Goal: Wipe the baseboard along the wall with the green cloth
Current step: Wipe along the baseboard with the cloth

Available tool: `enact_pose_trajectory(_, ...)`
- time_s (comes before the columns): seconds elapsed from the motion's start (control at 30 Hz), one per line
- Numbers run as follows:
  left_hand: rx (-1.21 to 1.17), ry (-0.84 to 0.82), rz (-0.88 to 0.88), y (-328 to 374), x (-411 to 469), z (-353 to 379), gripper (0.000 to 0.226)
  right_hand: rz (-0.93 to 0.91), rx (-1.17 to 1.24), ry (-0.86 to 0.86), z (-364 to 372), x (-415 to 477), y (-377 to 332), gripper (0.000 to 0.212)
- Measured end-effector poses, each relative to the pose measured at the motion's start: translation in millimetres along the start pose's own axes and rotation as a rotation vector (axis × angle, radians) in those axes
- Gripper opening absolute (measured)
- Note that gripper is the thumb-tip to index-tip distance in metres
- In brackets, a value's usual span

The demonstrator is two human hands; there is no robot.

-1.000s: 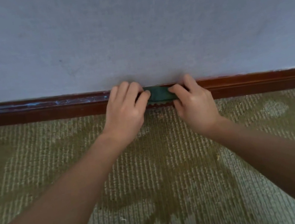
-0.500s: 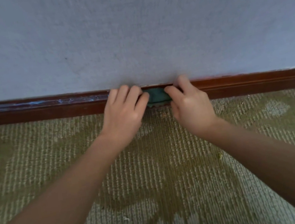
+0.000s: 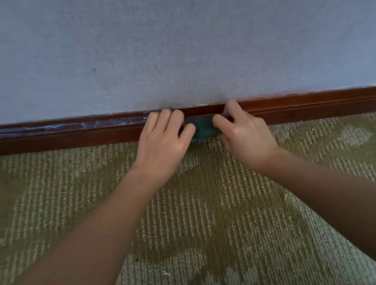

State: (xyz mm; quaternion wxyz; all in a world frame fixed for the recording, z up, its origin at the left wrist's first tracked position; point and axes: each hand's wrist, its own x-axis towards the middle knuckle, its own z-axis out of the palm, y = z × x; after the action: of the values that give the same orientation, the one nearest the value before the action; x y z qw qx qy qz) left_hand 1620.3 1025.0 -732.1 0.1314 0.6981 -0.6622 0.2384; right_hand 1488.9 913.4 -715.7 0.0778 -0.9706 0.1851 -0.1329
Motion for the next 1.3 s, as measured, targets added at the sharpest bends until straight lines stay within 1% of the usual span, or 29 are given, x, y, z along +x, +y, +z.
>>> enact_pose_trajectory(0.1,0.008,0.03,-0.02,3,1,5,0.015,0.019,0.03,0.025,2,0,4,0.028)
enact_pose_trajectory(0.2,-0.012,0.075,0.002,6,6,8,0.018,0.03,0.028,0.046,0,-2,10,0.024)
enact_pose_trajectory(0.3,-0.008,0.072,0.019,-1,0,9,0.018,0.05,0.065,0.047,5,1,3,0.022)
enact_pose_trajectory(0.37,-0.014,0.073,0.003,-6,-8,10,0.014,0.038,0.091,0.034,10,3,-3,0.021)
enact_pose_trajectory(0.43,-0.039,0.085,-0.049,-6,-11,10,0.009,0.021,0.113,0.038,10,2,-1,0.019)
enact_pose_trajectory(0.53,-0.09,0.115,-0.106,0,-4,10,0.01,0.032,0.14,0.12,2,-1,10,0.025)
enact_pose_trajectory(0.6,-0.081,0.121,-0.087,2,2,10,0.011,0.041,0.118,0.164,-2,1,13,0.029)
enact_pose_trajectory(0.67,-0.057,0.091,-0.047,2,3,9,0.012,0.058,0.107,0.175,-1,4,7,0.027)
enact_pose_trajectory(0.77,-0.026,0.04,0.035,-7,0,5,0.018,0.105,0.12,0.152,2,8,-6,0.025)
enact_pose_trajectory(0.83,0.001,0.02,0.072,-11,-1,3,0.021,0.064,0.088,0.119,0,7,-4,0.024)
enact_pose_trajectory(0.93,0.008,-0.001,0.051,-3,4,2,0.019,-0.013,0.027,0.046,-8,2,10,0.021)
enact_pose_trajectory(1.0,0.004,-0.008,0.045,5,9,2,0.02,0.002,0.016,0.014,-11,-2,14,0.019)
enact_pose_trajectory(1.1,0.022,-0.019,0.072,4,10,0,0.021,0.037,0.03,0.004,-9,-3,10,0.02)
enact_pose_trajectory(1.2,0.058,-0.031,0.088,-11,-3,-2,0.018,0.0,0.046,0.012,-3,4,-3,0.024)
enact_pose_trajectory(1.3,0.047,-0.043,0.016,-19,-17,-3,0.017,-0.041,0.093,0.015,6,11,-18,0.025)
